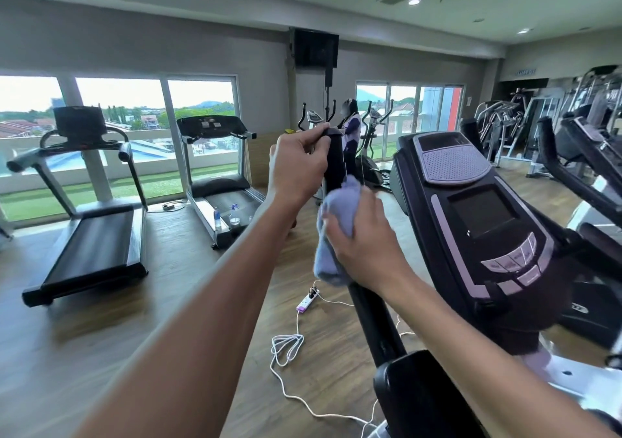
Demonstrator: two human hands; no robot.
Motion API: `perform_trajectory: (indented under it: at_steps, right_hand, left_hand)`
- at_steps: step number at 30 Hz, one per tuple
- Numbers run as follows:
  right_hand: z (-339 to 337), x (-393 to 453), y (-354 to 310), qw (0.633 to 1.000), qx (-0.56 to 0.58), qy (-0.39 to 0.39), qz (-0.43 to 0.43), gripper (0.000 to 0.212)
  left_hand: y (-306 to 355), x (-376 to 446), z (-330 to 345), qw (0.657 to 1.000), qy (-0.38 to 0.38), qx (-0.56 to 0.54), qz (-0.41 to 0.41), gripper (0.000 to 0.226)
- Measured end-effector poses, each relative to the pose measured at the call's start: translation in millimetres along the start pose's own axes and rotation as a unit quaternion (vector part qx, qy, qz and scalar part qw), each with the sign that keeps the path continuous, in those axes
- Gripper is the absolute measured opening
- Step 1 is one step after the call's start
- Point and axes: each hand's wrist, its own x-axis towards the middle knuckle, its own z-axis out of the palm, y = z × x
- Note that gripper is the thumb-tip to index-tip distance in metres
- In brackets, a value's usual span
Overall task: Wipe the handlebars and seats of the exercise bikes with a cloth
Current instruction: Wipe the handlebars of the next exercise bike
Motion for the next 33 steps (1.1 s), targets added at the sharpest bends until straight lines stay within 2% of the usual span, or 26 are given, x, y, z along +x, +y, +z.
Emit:
perform_trajectory:
  at_steps: [2,4,8,11,18,22,24,26,31,33]
  right_hand:
    - [-14,-31,8,0.996,-0.049,-0.073,0.000,0.070]
    - [-17,-40,11,0.993,-0.083,-0.087,-0.009,0.071]
    - [0,12,-6,0.998,-0.060,0.000,0.028,0.059]
    - [9,28,-10,0.999,-0.006,0.052,0.016,0.059]
    - [-25,-63,5,0.990,-0.112,-0.087,-0.007,0.061]
    - [-14,-19,-7,0.990,-0.096,-0.086,0.052,0.059]
    - [-3,13,-11,0.993,-0.068,-0.049,0.087,0.057]
    - [-3,12,-11,0.995,-0.044,-0.034,0.084,0.054]
    - [-48,-82,5,0.986,-0.028,-0.157,0.056,0.046]
    - [-53,-87,11,0.982,-0.043,-0.174,0.066,0.046]
  left_hand:
    - [-2,-1,2,1.000,-0.002,0.001,0.000,0.025]
    - [0,-2,3,1.000,-0.009,0.008,-0.001,0.022]
    - [2,-3,5,1.000,0.005,0.010,-0.005,0.027]
    - [3,-3,7,1.000,0.006,0.023,-0.002,0.028]
    - [-3,-3,9,1.000,-0.006,0.016,-0.014,0.034]
    - [2,-5,9,1.000,0.004,0.019,-0.022,0.035]
    - [4,-5,8,0.999,0.003,0.022,-0.025,0.032]
    - [5,-4,6,1.000,-0.001,0.016,-0.025,0.030]
    - [9,-7,7,0.999,0.013,0.023,-0.028,0.029]
    - [10,-9,10,0.999,0.016,0.026,-0.026,0.029]
